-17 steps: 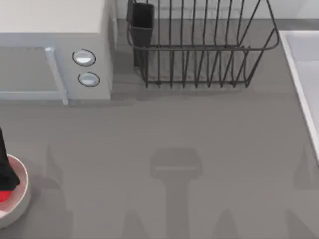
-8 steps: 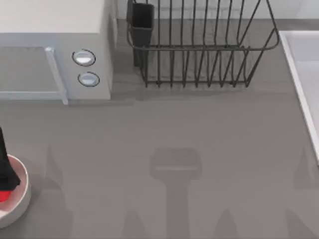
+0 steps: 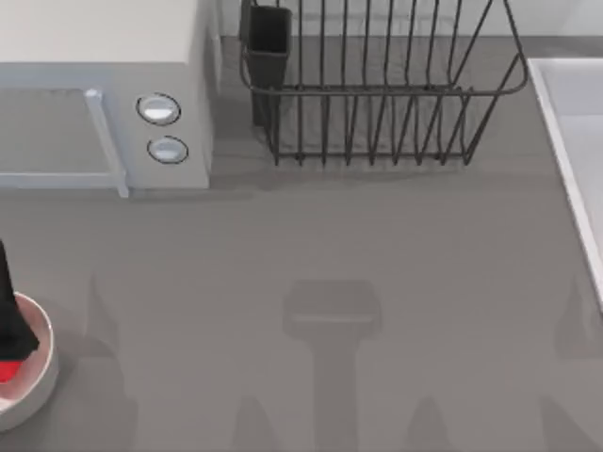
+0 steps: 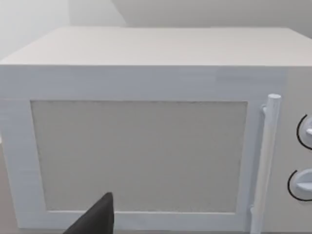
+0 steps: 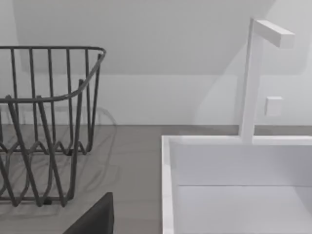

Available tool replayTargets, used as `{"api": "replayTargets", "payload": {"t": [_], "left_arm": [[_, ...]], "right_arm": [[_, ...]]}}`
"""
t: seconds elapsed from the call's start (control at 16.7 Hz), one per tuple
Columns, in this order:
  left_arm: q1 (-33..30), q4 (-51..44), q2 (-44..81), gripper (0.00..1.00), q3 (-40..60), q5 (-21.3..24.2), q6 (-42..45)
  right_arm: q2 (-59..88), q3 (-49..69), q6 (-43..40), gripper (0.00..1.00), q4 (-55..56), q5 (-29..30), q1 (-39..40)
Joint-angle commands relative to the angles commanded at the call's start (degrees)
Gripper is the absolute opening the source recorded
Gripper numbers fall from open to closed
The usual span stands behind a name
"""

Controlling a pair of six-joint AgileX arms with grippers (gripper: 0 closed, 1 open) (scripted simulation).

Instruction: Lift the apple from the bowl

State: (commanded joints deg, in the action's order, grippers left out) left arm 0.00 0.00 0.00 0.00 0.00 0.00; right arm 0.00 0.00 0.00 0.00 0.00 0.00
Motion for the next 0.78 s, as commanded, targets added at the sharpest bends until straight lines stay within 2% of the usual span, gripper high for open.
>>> {"api": "replayTargets", "payload": {"t": [0.42, 0.6, 0.78], "left_arm": [[0.04, -0.68, 0.71, 1.0, 0.62, 0.0, 0.06], [0.37, -5.65, 6.25, 1.0, 5.11, 0.0, 0.46], [0.91, -14.17, 17.1, 1.0, 12.71, 0.0, 1.16]], "right_arm": [[0.0, 0.0, 0.0, 1.0, 0.0, 0.0, 0.0], [0.0, 0.0, 0.0, 1.0, 0.0, 0.0, 0.0], [0.0, 0.0, 0.0, 1.0, 0.0, 0.0, 0.0]]}}
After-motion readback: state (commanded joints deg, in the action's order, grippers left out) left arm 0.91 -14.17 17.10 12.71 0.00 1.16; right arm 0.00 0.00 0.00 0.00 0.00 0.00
